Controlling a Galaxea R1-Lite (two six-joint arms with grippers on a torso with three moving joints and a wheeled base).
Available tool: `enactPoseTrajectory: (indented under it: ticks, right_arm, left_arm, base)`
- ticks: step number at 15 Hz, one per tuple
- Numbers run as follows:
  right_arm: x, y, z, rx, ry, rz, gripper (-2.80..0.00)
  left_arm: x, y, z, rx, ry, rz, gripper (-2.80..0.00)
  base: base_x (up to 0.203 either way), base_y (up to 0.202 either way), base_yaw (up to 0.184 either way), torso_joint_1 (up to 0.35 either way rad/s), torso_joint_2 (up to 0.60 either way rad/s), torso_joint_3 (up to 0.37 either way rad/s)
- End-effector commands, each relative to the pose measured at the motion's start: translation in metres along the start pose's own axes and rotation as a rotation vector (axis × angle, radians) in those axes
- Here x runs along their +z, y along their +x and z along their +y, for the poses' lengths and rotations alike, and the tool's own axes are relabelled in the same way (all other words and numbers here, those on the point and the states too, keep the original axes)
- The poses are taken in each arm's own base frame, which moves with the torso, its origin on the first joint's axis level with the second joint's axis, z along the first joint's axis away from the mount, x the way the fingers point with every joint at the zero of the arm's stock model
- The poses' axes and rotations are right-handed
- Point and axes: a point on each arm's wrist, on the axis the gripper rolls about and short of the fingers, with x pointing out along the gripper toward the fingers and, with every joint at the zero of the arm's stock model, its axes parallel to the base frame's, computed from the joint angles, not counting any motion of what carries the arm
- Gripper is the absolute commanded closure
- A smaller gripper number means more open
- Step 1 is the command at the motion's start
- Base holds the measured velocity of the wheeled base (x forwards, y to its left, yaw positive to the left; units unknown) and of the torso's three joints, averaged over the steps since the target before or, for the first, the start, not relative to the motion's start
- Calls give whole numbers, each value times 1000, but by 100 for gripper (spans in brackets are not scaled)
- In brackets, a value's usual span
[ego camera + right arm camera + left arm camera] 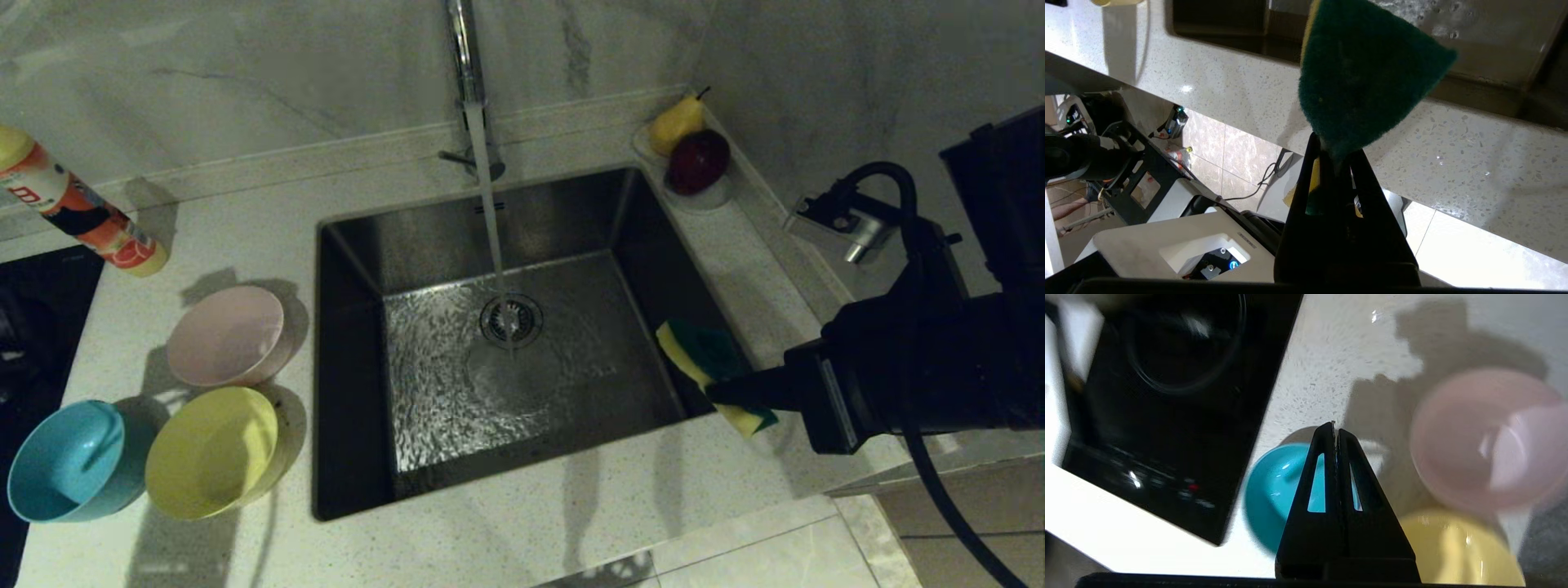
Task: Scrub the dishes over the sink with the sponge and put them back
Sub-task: Pick up a bowl and the sponge
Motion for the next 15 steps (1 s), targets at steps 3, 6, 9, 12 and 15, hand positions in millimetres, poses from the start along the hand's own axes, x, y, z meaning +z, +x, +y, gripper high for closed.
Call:
enactPoseTrajectory:
  ticks: [3,6,9,12,15]
  right_arm:
    - [1,6,-2,-8,5,13,0]
    - [1,7,-2,-8,6,13,0]
    - [3,8,-2,-7,7,13,0]
    - [4,7,-1,-7,5,9,0]
    - [4,11,-2,-10,8,18,0]
  left_arm:
    - [2,53,19,17,-126,143,0]
    - [2,63,44,-1,-200,179,0]
    - [-8,77,60,-17,-261,248,0]
    - [-25,86,62,6,-310,318,0]
    - [-44,98,66,50,-355,392,0]
  base:
    - [0,0,0,0,0,0]
    - [0,0,0,0,0,0]
    - [0,0,0,0,0,0]
    - [0,0,0,0,0,0]
    - [0,0,0,0,0,0]
